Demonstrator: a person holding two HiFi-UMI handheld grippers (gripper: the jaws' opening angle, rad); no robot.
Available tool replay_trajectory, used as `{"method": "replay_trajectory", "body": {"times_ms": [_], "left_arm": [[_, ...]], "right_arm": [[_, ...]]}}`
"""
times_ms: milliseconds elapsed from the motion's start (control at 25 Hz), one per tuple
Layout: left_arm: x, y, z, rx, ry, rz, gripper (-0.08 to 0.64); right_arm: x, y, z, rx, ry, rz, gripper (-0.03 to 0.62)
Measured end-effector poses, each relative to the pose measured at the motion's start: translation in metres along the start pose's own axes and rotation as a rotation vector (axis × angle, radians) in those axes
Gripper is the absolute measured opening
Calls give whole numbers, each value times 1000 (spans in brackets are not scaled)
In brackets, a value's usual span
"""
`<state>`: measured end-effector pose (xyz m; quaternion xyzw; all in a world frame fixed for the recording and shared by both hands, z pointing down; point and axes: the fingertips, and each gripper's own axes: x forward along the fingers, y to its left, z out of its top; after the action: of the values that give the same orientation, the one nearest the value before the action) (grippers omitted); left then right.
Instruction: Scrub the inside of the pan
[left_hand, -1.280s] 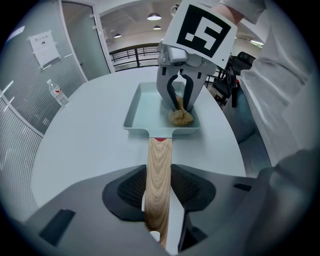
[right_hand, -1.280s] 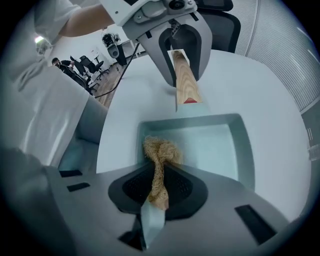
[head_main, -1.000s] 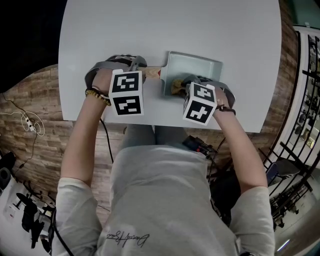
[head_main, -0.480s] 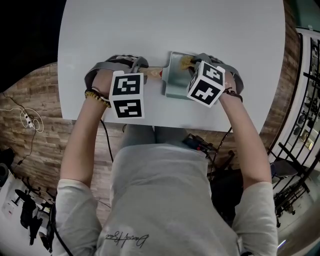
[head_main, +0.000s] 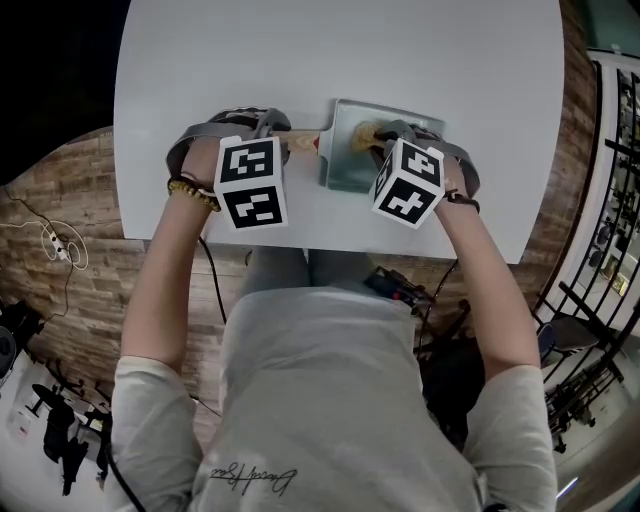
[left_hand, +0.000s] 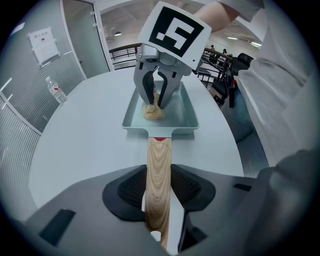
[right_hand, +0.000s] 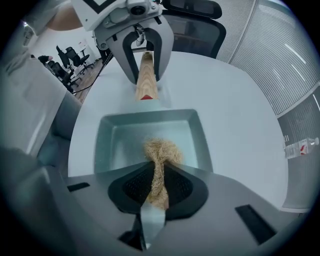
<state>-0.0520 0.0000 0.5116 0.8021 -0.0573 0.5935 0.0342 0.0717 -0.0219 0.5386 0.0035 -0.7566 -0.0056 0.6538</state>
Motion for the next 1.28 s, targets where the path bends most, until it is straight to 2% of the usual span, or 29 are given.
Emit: {"method": "replay_trajectory", "body": {"times_ms": [200,480,600,760,1120,1280], "left_arm": [[2,3,-1,2,4,-2,156],[2,7,-2,-9,1,-4,156],[2,7,-2,1,8,-5,156],[2,1,-1,17,8,-30,155],[-2,-6,-1,43,15,-47,154],[-3,-7,1,27,1,-45,153]], "right_arm": [[-1,26,-6,6,5,77,71],[-3,59,-15,1,57,266,70],[-4,62,-15,-13,65,305,67],[-3,56,-16,-24,40,256,69],[-2,-24,-14,19,17,71,72],[-3,-38,-14,17,5,32,74]]}}
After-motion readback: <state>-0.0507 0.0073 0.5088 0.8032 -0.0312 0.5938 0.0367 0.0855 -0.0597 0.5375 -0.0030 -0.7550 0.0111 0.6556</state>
